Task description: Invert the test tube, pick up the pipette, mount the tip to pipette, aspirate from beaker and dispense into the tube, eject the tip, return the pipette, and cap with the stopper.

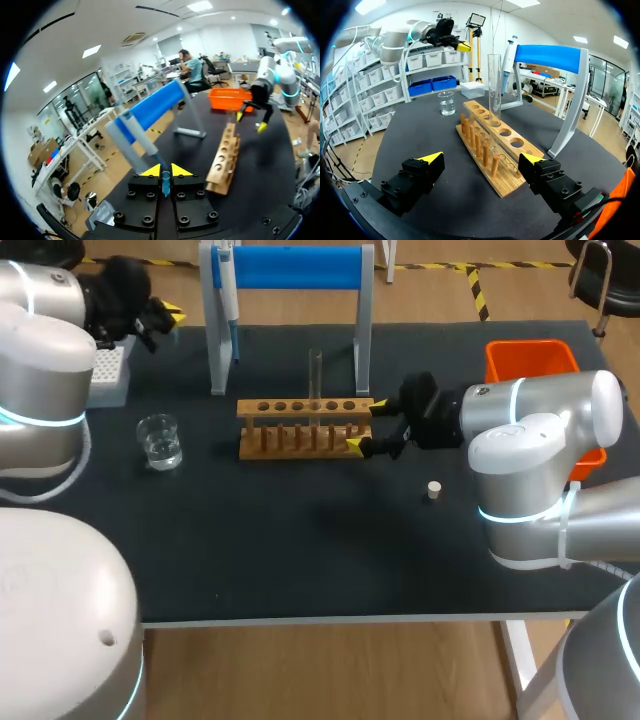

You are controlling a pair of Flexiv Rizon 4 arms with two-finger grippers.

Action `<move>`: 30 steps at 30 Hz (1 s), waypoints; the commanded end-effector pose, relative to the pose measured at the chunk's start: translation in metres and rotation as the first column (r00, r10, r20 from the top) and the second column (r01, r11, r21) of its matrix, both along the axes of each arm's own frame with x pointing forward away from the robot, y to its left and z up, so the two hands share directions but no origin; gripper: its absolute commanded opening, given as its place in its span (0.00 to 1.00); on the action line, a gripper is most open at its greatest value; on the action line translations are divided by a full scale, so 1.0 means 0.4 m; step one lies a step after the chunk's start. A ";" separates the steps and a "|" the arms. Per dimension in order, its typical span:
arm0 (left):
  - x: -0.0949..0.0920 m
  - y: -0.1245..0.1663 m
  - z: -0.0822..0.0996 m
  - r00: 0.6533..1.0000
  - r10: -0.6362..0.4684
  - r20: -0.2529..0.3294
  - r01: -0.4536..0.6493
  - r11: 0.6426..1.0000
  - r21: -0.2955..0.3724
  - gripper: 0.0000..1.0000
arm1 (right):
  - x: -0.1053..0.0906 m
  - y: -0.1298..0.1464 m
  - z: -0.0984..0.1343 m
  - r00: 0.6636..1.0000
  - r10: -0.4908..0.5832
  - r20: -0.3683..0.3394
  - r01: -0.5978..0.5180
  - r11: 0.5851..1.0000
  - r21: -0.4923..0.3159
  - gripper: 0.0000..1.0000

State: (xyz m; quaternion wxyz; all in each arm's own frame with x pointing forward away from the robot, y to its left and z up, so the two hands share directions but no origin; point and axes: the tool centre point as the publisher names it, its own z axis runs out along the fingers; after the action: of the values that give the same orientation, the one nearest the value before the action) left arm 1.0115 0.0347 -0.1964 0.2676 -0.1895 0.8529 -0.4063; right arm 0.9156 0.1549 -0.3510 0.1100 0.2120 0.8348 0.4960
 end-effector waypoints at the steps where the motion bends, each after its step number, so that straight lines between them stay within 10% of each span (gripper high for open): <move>1: -0.097 0.034 0.078 0.978 -0.142 -0.151 0.141 0.990 -0.018 0.00 | -0.001 -0.001 0.001 1.000 0.000 -0.001 0.000 1.000 -0.002 1.00; 8: -0.146 -0.014 0.111 0.942 -0.235 -0.238 0.209 0.970 -0.128 0.00 | -0.001 -0.001 0.001 1.000 0.000 -0.001 0.000 1.000 -0.002 1.00; 30: -0.152 -0.020 0.114 0.940 -0.236 -0.245 0.213 0.970 -0.118 0.00 | -0.001 -0.001 0.001 1.000 0.000 -0.001 0.000 1.000 -0.002 1.00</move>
State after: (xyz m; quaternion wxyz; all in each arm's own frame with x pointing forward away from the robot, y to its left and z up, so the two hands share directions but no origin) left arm 0.9518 0.0266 -0.1516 0.0977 -0.1539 0.8770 -0.4445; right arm 0.9156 0.1549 -0.3510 0.1100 0.2120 0.8348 0.4960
